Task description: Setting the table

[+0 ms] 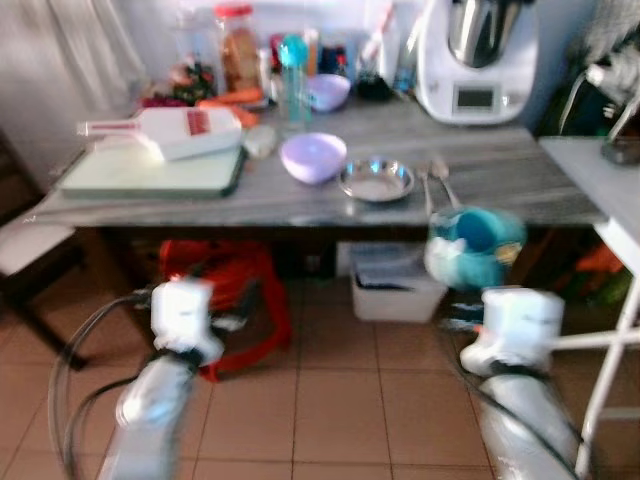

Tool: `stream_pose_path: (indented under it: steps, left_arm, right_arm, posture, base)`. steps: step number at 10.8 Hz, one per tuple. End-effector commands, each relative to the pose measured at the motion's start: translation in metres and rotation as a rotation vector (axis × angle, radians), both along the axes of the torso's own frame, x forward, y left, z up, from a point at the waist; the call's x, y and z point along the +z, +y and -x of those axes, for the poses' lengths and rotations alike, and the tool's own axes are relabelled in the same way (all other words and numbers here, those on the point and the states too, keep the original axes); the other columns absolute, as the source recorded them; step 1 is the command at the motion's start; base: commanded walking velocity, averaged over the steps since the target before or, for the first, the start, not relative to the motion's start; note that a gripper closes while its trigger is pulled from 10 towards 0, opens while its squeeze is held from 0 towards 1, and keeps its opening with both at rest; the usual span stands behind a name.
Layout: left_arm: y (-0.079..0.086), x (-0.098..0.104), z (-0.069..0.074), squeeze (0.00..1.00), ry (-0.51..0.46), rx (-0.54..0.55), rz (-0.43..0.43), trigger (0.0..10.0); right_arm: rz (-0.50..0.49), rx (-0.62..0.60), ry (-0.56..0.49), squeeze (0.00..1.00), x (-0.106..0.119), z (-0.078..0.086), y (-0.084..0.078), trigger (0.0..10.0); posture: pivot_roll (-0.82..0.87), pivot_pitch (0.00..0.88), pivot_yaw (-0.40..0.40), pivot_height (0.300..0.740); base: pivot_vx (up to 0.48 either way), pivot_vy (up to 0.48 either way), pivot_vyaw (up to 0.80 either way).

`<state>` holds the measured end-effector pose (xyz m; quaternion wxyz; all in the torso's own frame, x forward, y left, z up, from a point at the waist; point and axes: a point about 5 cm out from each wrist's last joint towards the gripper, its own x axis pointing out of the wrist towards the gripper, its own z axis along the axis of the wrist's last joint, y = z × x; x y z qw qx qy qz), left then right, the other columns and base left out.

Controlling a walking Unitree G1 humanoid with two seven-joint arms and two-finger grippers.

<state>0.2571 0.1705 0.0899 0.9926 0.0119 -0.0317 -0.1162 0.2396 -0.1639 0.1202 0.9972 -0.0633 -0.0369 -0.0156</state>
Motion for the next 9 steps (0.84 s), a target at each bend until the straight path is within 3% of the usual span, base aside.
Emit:
stream_pose_path:
  steps: [1, 4, 9]
  left_arm:
    - [-0.0093, 0.0068, -0.0029, 0.0, -0.023, -0.031, 0.009, 10.0]
    - [-0.0133, 0.0087, -0.0051, 0.0, -0.016, -0.053, 0.022, 10.0]
    - [-0.0168, 0.0104, -0.01, 0.0, -0.015, -0.077, 0.025, 10.0]
  right_arm:
    - [0.021, -0.045, -0.041, 0.0, 0.011, -0.0016, -0.0114, 10.0]
    - [0.023, -0.044, -0.048, 0.0, 0.0139, -0.0101, -0.013, 10.0]
    - [0.002, -0.051, -0.032, 0.0, 0.0105, -0.01, -0.0143, 10.0]
  posture:
    - [-0.04, 0.0, 0.031, 0.74]
    - [-0.03, 0.0, 0.031, 0.74]
    - [-0.04, 0.0, 0.041, 0.74]
  base:
    - [0.364, 0.0, 0.0]
    - [0.361, 0.0, 0.0]
    - [0.361, 0.0, 0.0]
